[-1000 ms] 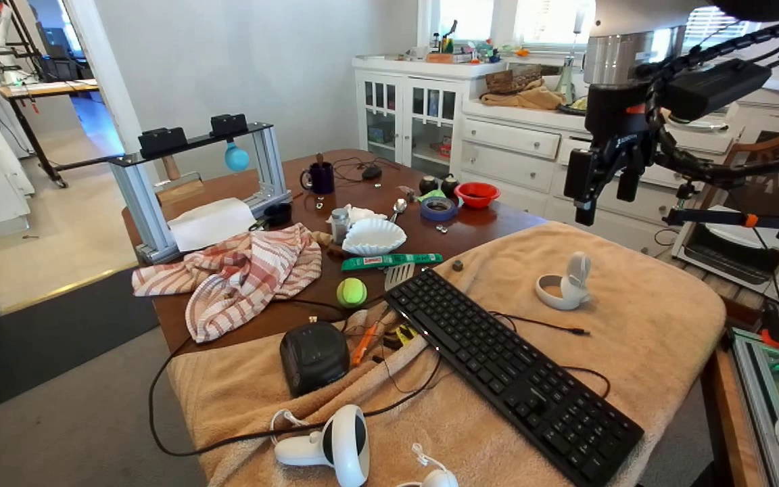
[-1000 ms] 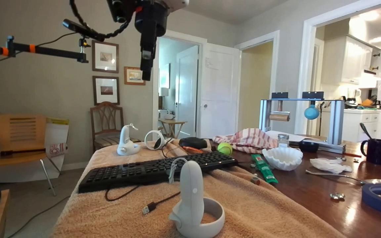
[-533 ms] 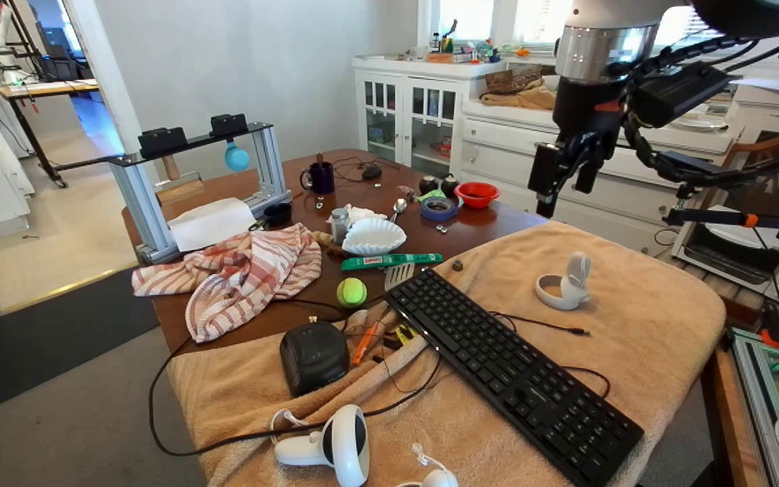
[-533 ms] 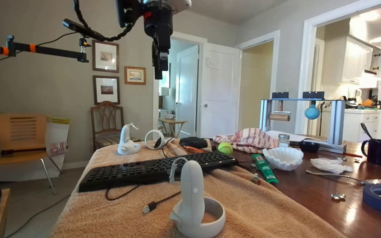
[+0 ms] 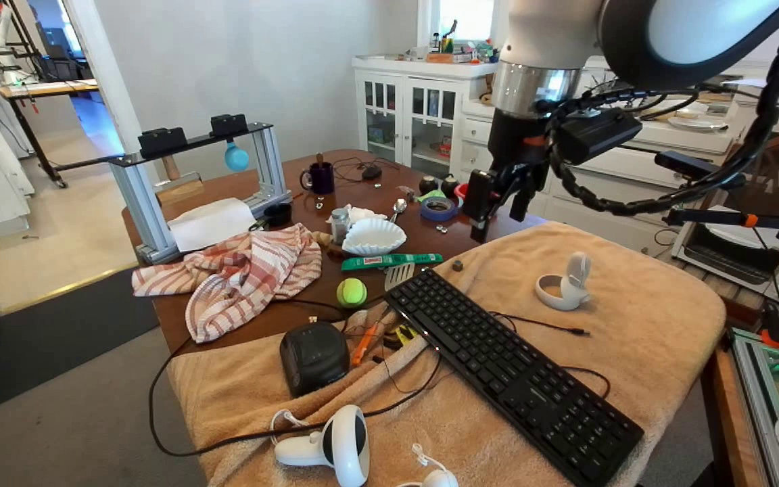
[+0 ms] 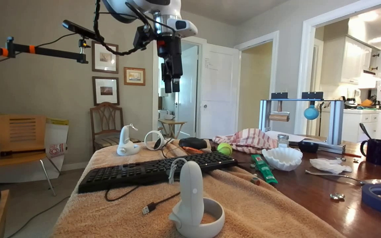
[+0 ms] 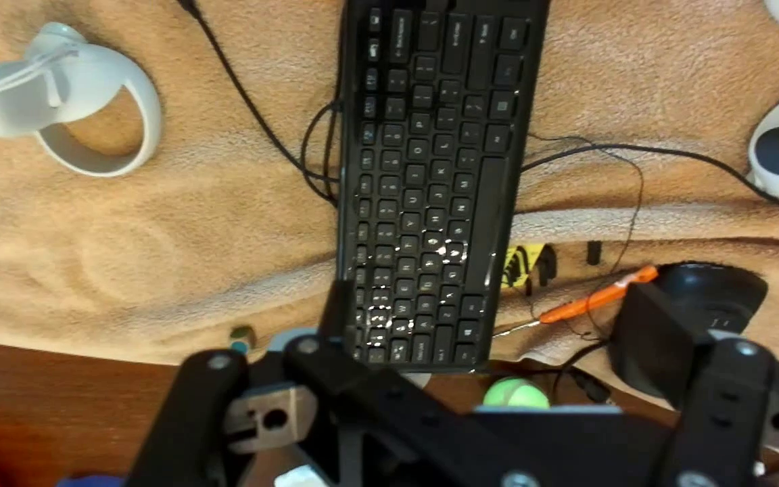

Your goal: Move one white game controller to the right

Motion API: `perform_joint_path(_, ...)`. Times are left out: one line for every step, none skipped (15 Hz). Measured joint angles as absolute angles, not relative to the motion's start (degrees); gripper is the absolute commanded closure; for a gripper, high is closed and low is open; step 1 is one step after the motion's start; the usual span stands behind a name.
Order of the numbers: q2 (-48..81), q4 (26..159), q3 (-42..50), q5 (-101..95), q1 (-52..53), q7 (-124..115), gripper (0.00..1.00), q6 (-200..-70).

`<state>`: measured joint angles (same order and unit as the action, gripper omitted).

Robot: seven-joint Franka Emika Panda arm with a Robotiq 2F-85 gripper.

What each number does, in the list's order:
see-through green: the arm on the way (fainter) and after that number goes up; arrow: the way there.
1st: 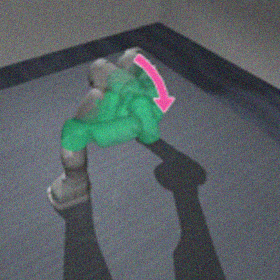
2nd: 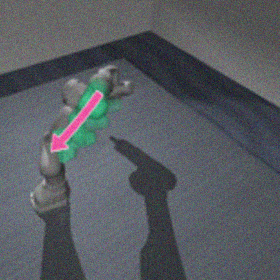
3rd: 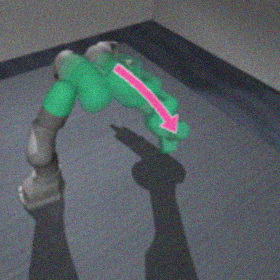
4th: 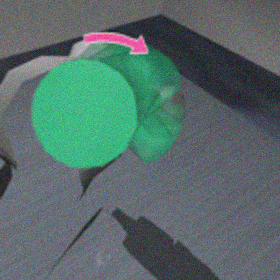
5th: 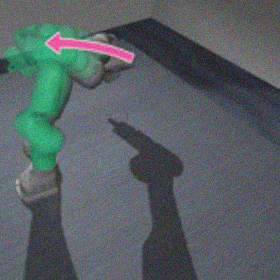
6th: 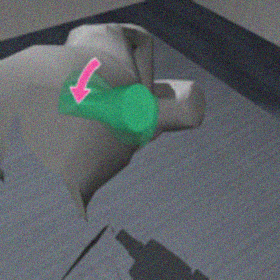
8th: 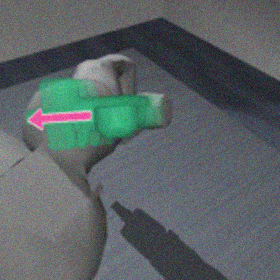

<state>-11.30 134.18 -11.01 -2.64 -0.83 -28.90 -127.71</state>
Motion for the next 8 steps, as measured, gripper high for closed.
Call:
perform_joint_path(-10.0,133.3,-11.0,-0.9,0.1,-28.6,0.00,-128.1)
perform_joint_path(-9.0,132.6,-11.0,0.3,0.9,-28.4,0.00,-128.3)
perform_joint_path(-8.3,132.0,-11.0,0.8,1.3,-28.4,0.00,-128.3)
perform_joint_path(-8.0,131.7,-11.0,1.1,1.4,-28.3,0.00,-128.3)
perform_joint_path(-7.8,131.6,-10.9,1.2,1.4,-28.2,0.00,-128.3)
perform_joint_path(-7.8,131.6,-10.8,1.2,1.4,-28.1,0.00,-128.3)
perform_joint_path(-7.8,131.5,-10.7,1.3,1.4,-28.1,0.00,-128.3)
perform_joint_path(-7.8,131.5,-10.7,1.3,1.4,-28.0,0.00,-128.3)
